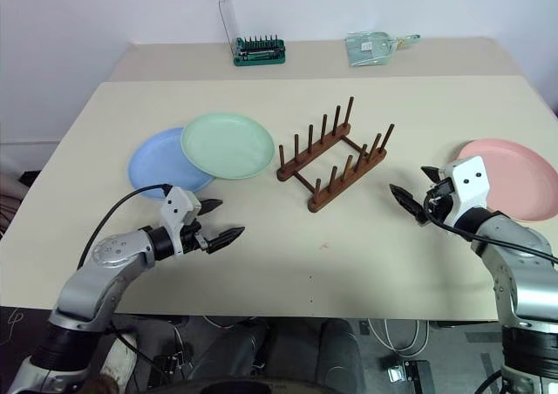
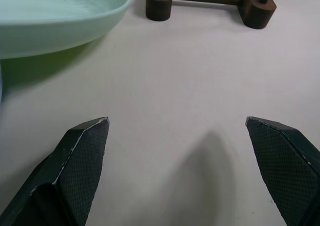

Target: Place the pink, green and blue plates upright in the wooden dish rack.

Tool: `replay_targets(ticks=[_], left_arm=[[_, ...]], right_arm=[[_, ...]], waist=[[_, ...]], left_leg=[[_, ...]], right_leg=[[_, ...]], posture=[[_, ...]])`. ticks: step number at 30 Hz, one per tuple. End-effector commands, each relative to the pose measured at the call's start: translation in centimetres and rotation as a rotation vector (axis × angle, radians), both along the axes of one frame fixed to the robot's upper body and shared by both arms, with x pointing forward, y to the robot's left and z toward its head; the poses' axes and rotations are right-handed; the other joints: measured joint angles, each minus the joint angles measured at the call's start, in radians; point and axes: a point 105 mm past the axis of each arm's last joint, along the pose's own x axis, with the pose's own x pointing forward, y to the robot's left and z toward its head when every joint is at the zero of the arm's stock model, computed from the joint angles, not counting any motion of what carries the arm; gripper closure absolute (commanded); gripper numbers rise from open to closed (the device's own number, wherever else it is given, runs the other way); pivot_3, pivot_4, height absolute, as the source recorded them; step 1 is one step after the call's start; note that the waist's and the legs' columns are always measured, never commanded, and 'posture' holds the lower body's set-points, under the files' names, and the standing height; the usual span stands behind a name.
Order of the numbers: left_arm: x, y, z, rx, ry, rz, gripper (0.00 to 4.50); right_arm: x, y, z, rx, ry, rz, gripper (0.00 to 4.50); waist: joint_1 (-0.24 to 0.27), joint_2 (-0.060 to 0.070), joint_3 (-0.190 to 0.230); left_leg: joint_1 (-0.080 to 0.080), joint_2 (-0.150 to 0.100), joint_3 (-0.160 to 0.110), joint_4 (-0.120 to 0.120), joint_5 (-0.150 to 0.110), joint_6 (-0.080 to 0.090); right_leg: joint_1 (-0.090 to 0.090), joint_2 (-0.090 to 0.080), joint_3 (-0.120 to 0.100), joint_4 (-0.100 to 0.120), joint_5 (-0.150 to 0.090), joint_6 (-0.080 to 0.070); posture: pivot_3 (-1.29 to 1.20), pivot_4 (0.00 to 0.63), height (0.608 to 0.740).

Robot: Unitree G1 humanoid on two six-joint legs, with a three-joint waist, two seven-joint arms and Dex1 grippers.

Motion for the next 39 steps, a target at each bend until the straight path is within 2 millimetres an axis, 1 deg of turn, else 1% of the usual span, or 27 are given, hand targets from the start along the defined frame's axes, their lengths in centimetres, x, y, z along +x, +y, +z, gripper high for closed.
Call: replay_targets(ticks=[1,6,9,12,14,16,17,18,19,21,23,26,28,30,31,32,33,34,39], left_arm=[[-0.2,-0.5,1.0,0.000,-0.051,-0.015,0.00],[-0.4,-0.9,1.2,-0.011,-0.058,-0.018,0.00],[-0.7,-1.9,1.1,-0.020,-0.053,-0.047,0.00],[-1.1,-3.6,1.2,-0.039,-0.048,-0.097,0.00],[-1.1,-5.0,1.1,-0.046,-0.040,-0.134,0.00],[-1.1,-6.0,0.9,-0.041,-0.032,-0.159,0.00],[-1.0,-6.0,0.7,-0.034,-0.028,-0.164,0.00],[-1.1,-7.0,0.5,-0.025,-0.030,-0.194,0.00],[-0.7,-8.6,0.2,-0.022,-0.029,-0.211,0.00],[0.0,-10.4,-0.1,-0.016,-0.031,-0.218,0.00],[0.7,-12.0,-0.5,-0.006,-0.034,-0.192,0.00],[1.5,-13.4,-1.2,0.004,-0.026,-0.163,0.00],[1.9,-15.2,-1.7,0.007,-0.021,-0.149,0.00],[2.5,-16.6,-2.5,0.042,-0.015,-0.123,0.00],[2.8,-16.7,-2.8,0.062,-0.019,-0.112,0.00],[3.2,-16.7,-2.9,0.068,-0.020,-0.096,0.25],[3.5,-16.9,-2.6,0.053,-0.034,-0.086,0.52],[3.8,-17.0,-2.4,0.040,-0.036,-0.068,0.88],[4.1,-17.1,-2.0,0.029,-0.054,-0.088,3.40]], right_arm=[[0.4,-0.1,1.1,-0.012,-0.054,-0.003,0.57],[0.7,0.1,1.3,-0.022,-0.058,0.009,0.57],[0.6,0.3,1.4,-0.029,-0.052,0.020,0.57],[-0.2,0.8,1.3,-0.037,-0.034,0.046,0.57],[-1.3,1.5,1.4,-0.027,-0.008,0.089,0.57],[-2.1,2.2,1.3,-0.021,0.019,0.126,0.57],[-2.4,2.7,1.3,-0.020,0.029,0.141,0.57],[-3.0,3.1,1.1,-0.017,0.047,0.164,0.57],[-3.6,3.5,1.0,-0.015,0.058,0.178,0.57],[-4.2,4.4,0.7,-0.013,0.066,0.189,0.57],[-4.6,4.6,0.6,-0.008,0.067,0.180,0.57],[-4.7,5.4,0.6,0.012,0.063,0.170,0.57],[-5.2,6.4,0.7,0.026,0.062,0.189,0.57],[-5.7,6.4,0.4,0.025,0.070,0.183,0.57],[-5.8,6.4,0.3,0.022,0.073,0.176,0.57],[-5.8,6.4,0.2,0.021,0.074,0.173,0.54],[-5.9,6.4,0.3,0.023,0.077,0.172,0.52],[-5.9,6.4,0.2,0.022,0.079,0.172,0.52],[-5.7,6.2,0.1,0.013,0.088,0.171,0.52]], waist=[[0.000,0.000,0.000],[0.000,0.000,0.000],[0.000,0.000,0.000],[0.002,0.000,0.000],[0.004,0.000,0.000],[0.003,0.000,0.000],[0.002,0.000,0.000],[0.001,0.000,0.000],[0.001,0.001,0.000],[0.005,0.001,-0.001],[0.006,0.000,0.000],[0.001,-0.001,0.000],[0.003,0.000,-0.001],[0.011,0.000,-0.001],[0.020,-0.001,-0.001],[0.024,-0.001,-0.001],[0.025,-0.002,-0.002],[0.025,-0.002,-0.002],[0.025,-0.002,-0.002]], left_leg=[[0.000,0.000,0.000,0.000,0.000,0.000],[0.000,0.000,0.000,0.000,0.001,-0.001],[0.000,0.000,0.000,0.000,0.000,-0.001],[0.000,0.000,0.000,0.000,0.000,-0.001],[0.000,0.000,0.000,0.000,0.000,-0.001],[0.000,0.000,0.000,0.000,0.000,-0.001],[0.000,0.000,0.000,0.000,0.000,0.000],[0.000,0.000,0.000,0.000,0.000,0.000],[0.000,0.001,0.001,0.000,0.000,0.000],[0.000,0.001,0.001,0.001,0.000,0.000],[0.000,0.001,0.001,0.002,0.000,0.000],[0.000,0.001,0.001,0.003,0.000,0.000],[0.001,0.002,0.001,0.003,0.000,0.000],[0.000,0.002,0.001,0.003,0.000,0.000],[0.000,0.002,0.001,0.004,0.000,0.000],[0.001,0.002,0.001,0.005,0.000,0.000],[0.001,0.002,0.002,0.005,0.000,0.000],[0.001,0.001,0.002,0.006,0.000,0.000],[0.001,0.002,0.002,0.006,0.000,0.001]], right_leg=[[0.000,0.000,0.000,0.000,0.000,0.000],[0.000,0.000,0.000,0.000,0.000,0.000],[0.000,0.000,0.000,0.000,0.000,0.000],[0.001,0.000,0.000,-0.001,0.000,0.000],[0.001,0.000,0.000,-0.001,0.000,0.000],[0.001,0.000,0.000,-0.001,0.001,0.000],[0.001,0.000,0.000,-0.001,0.001,0.000],[0.001,0.001,0.000,-0.002,0.001,0.000],[0.001,0.001,0.000,-0.002,0.001,0.000],[0.002,0.001,0.000,-0.002,0.002,0.001],[0.004,0.001,0.000,-0.004,0.004,0.002],[0.004,0.001,0.000,-0.005,0.004,0.002],[0.004,0.002,0.000,-0.005,0.004,0.002],[0.004,0.001,0.000,-0.005,0.004,0.002],[0.005,0.002,0.000,-0.005,0.004,0.003],[0.006,0.002,0.000,-0.005,0.005,0.003],[0.006,0.002,0.000,-0.005,0.005,0.003],[0.006,0.002,0.000,-0.005,0.005,0.003],[0.006,0.002,0.000,-0.005,0.005,0.003]], posture=[[0.00,0.150,0.738],[0.00,0.150,0.738],[0.00,0.150,0.738],[0.00,0.150,0.738],[0.00,0.150,0.738],[0.00,0.150,0.738],[0.00,0.150,0.738],[0.00,0.150,0.738],[0.00,0.150,0.738],[0.00,0.150,0.738],[0.00,0.150,0.738],[0.00,0.150,0.738],[0.00,0.150,0.738],[0.00,0.150,0.738],[0.00,0.150,0.738],[0.00,0.150,0.738],[0.00,0.150,0.738],[0.00,0.150,0.738],[0.00,0.150,0.738]])
